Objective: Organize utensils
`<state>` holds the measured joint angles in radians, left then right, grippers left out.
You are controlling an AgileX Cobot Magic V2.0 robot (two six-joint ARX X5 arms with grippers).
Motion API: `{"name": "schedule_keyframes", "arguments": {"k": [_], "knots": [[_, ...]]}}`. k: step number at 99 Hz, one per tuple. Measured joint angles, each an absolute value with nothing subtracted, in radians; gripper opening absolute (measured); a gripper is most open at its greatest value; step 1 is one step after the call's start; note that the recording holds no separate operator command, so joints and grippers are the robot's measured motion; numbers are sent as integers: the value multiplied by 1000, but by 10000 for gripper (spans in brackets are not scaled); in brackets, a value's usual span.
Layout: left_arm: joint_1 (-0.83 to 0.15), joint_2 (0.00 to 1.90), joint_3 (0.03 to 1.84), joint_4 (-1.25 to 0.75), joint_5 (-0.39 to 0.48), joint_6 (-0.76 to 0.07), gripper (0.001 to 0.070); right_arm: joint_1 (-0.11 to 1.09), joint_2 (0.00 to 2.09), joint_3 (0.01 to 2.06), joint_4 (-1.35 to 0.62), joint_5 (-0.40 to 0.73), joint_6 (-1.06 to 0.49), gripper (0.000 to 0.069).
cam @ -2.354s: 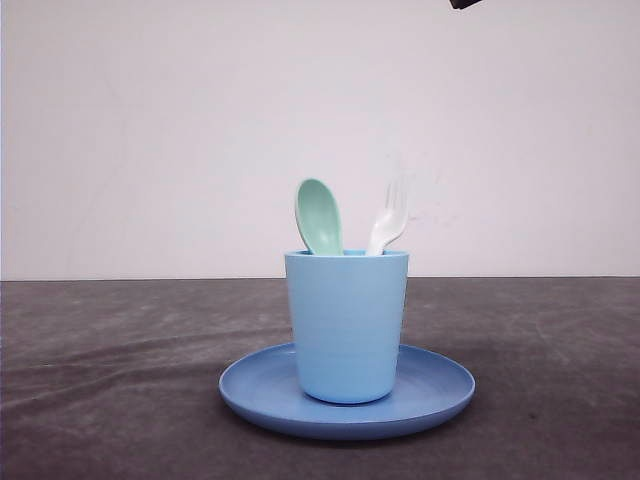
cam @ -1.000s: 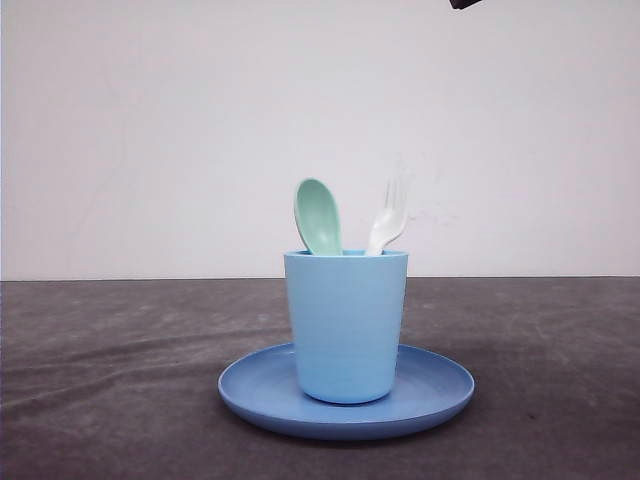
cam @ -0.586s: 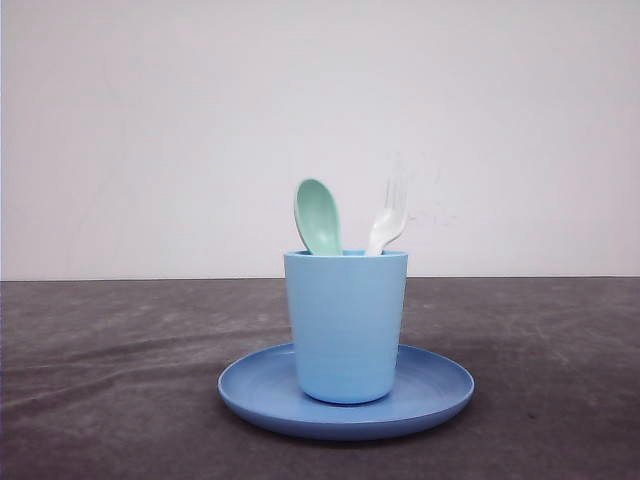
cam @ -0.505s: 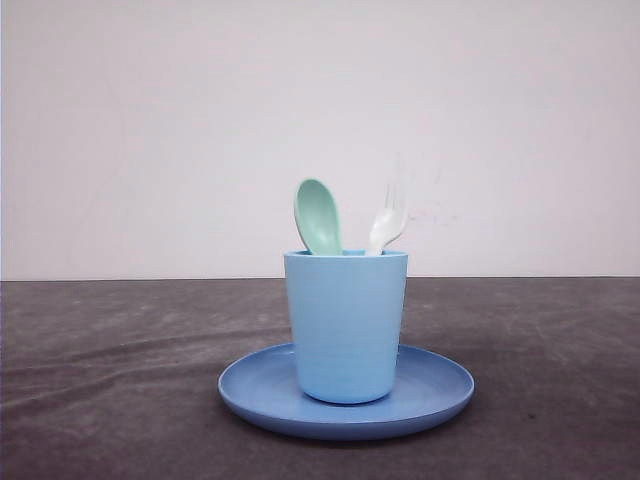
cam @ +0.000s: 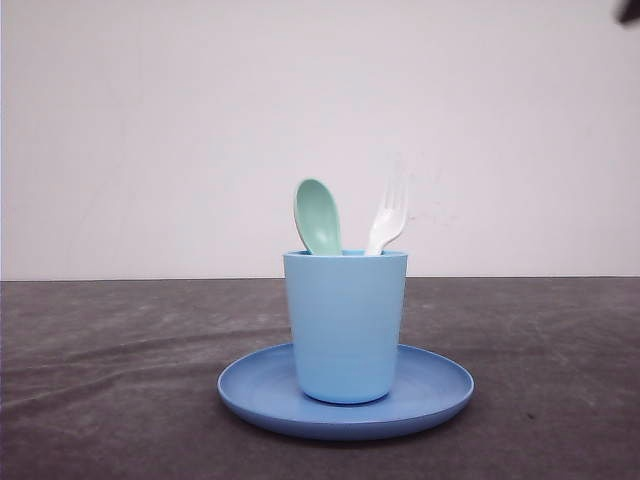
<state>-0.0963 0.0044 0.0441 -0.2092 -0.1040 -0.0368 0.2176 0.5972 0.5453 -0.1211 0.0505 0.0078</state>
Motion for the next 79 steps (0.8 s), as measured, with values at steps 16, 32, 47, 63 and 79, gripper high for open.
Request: {"name": "schedule_keyframes", "arguments": {"k": [16,32,47,63,79], "knots": [[-96,4,44,-209,-104,-37,26,100,428,329,-43,27,14,7],[-96,4,44,-209,-104,-37,26,33,270,168,-48,27,30,7],[-96,4,44,-209,-104,-37,26,5,149,87,-56,26,33,7],[-96,4,44,-209,-104,-37,26,-2,59,33,-106,26,34,7],[-96,4,44,-209,-104,-37,26,-2,4,15,-170,19,34,7]]}}
